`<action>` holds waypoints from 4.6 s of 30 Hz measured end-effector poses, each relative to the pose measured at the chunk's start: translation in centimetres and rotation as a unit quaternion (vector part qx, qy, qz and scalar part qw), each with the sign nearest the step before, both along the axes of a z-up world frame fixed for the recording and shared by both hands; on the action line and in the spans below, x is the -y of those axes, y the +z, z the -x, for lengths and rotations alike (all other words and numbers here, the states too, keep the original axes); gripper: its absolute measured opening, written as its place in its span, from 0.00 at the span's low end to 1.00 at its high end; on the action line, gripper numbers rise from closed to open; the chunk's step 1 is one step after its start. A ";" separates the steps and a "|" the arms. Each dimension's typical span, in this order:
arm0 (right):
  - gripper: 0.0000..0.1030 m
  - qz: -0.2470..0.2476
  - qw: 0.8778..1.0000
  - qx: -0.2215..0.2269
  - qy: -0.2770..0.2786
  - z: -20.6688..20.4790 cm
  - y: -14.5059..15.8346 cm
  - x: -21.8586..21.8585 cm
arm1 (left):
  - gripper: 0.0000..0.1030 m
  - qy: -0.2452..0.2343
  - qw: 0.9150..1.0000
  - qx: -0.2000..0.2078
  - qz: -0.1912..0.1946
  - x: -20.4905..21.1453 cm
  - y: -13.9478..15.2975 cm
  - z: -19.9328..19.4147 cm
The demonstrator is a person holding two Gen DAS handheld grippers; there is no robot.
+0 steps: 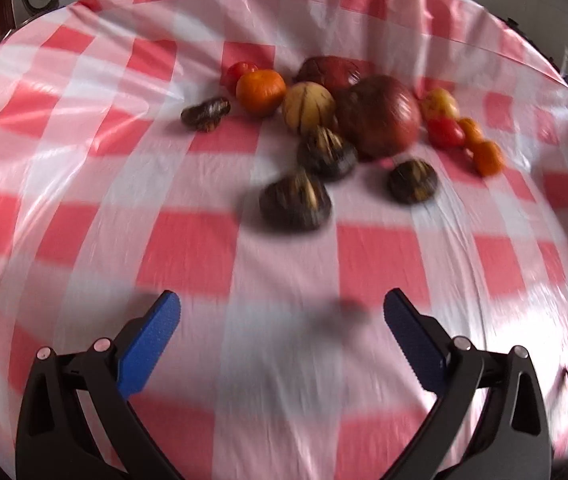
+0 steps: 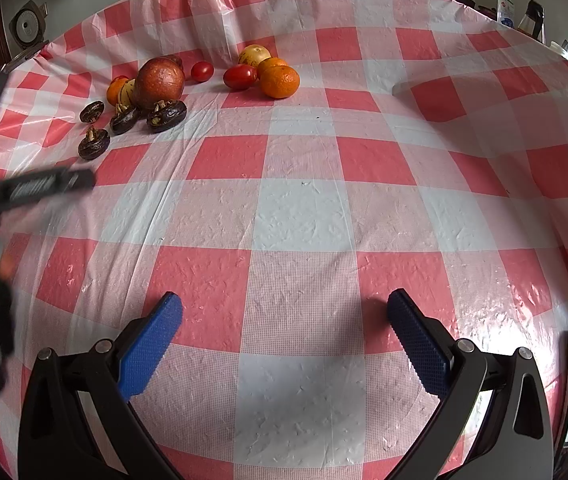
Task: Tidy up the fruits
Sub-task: 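Grasp a dark brown round fruit with the left tool while the right tool grasps another, then carry both dark fruits to the white bin and open both tools to drop them, then move both open tools back over the fruit cluster on the table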
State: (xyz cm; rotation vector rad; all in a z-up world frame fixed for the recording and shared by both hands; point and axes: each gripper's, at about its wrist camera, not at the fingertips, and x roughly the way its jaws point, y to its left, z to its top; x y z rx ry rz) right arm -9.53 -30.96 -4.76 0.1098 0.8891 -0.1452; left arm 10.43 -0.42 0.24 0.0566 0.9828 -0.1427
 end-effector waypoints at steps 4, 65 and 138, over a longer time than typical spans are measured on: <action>0.96 0.000 1.000 -0.009 0.009 -0.3 0.4 0.0 | 0.95 -0.009 1.000 0.003 -0.020 0.9 -0.2 -2.7; 0.41 -0.135 0.977 0.042 0.158 -5.3 3.7 -8.0 | 0.40 0.023 0.991 0.103 0.087 -12.3 3.3 12.6; 0.83 -0.272 0.772 0.066 0.571 15.2 12.1 -29.0 | 0.99 0.359 0.909 0.208 -0.042 -35.7 6.9 39.1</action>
